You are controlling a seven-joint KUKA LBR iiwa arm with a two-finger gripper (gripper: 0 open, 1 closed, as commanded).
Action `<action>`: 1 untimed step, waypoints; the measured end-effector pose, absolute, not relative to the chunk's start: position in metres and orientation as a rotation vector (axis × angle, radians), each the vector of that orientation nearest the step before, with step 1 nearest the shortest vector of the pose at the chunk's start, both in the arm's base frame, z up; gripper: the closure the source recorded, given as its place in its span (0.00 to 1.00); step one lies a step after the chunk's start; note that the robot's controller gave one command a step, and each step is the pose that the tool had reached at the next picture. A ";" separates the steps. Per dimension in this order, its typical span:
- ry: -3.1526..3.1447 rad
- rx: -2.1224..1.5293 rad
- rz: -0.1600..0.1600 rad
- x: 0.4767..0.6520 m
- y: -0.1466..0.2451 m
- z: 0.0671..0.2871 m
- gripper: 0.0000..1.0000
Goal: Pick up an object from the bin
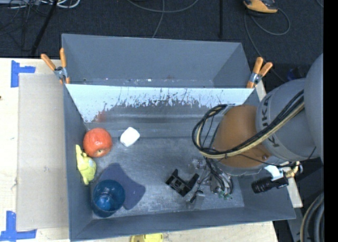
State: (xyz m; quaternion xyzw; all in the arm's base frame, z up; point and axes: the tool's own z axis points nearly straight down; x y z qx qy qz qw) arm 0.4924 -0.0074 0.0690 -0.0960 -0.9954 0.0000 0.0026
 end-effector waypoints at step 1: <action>-3.110 -0.436 0.000 0.485 0.007 0.069 1.00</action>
Offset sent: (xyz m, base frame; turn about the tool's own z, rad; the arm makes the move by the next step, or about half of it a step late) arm 0.0000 0.0000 0.0000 0.0000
